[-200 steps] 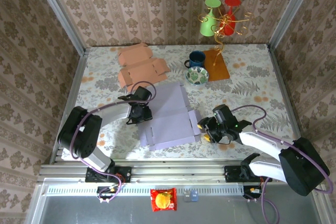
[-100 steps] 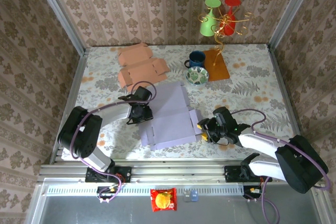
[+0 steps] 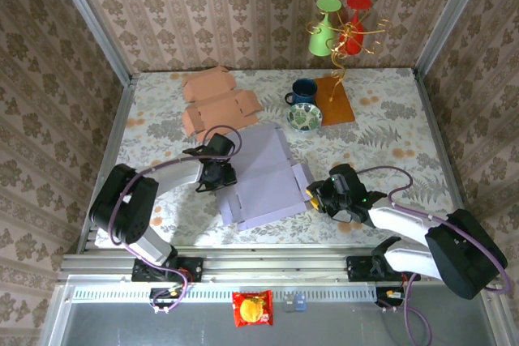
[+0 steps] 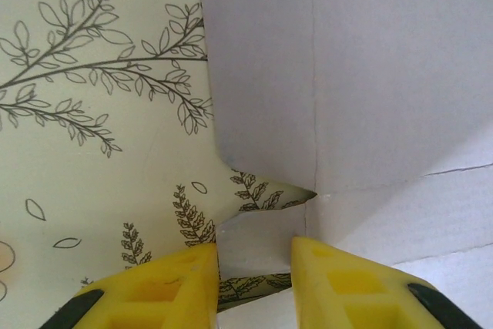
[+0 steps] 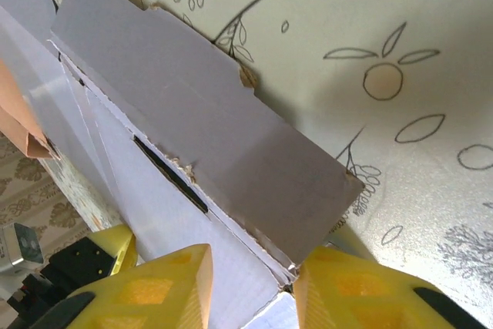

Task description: Fold the paper box

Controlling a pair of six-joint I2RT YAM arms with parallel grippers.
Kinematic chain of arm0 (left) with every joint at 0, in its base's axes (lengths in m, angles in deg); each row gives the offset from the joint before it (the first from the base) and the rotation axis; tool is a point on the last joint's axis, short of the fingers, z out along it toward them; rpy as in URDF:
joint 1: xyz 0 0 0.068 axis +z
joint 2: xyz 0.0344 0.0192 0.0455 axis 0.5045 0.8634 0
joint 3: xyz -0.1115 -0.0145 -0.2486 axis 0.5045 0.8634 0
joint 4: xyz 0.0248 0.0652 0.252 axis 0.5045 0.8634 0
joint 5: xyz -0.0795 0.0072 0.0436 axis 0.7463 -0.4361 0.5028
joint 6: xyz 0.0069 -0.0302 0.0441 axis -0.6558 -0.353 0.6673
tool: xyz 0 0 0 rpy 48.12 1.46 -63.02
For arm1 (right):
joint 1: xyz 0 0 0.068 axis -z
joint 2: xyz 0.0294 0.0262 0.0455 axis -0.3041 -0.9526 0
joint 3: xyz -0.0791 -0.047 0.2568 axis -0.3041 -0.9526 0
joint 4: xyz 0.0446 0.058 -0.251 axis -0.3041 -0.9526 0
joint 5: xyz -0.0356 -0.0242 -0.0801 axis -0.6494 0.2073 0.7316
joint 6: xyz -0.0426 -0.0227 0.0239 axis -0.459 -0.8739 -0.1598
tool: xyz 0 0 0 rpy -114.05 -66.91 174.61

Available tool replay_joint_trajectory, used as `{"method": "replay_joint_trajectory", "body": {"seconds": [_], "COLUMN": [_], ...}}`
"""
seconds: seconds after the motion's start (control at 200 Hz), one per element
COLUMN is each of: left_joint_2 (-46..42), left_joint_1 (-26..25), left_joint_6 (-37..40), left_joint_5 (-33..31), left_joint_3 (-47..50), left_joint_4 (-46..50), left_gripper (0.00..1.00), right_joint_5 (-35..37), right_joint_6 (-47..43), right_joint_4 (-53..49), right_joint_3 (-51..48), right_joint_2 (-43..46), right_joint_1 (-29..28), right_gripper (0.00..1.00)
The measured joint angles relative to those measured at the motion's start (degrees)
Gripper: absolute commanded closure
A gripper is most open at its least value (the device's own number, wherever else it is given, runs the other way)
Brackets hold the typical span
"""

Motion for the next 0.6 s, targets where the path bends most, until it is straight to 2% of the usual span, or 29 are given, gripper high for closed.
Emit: {"method": "replay_joint_trajectory", "body": {"seconds": [0.23, 0.405, 0.485, 0.6], "left_joint_2": [0.1, 0.2, 0.1, -1.0], "left_joint_1": [0.0, 0.0, -0.1, -1.0], "left_joint_6": [0.0, 0.0, 0.1, 1.5], "left_joint_5": [0.0, 0.0, 0.0, 0.1], "left_joint_3": [0.0, 0.0, 0.0, 0.0], "left_joint_4": [-0.1, -0.1, -0.1, -0.6], "left_gripper": [0.70, 0.69, 0.66, 0.56], "right_joint_5": [1.2, 1.6, 1.7, 2.6], "right_joint_6": [-1.2, -1.5, -1.7, -1.7], "right_joint_4": [0.3, 0.3, 0.3, -0.6], "right_joint_3": [0.0, 0.0, 0.0, 0.4], "right_joint_2": [-0.2, -1.2, -1.2, -0.9], "right_joint_1": [0.0, 0.0, 0.0, 0.1], "right_gripper": [0.84, 1.00, 1.00, 1.00]}}
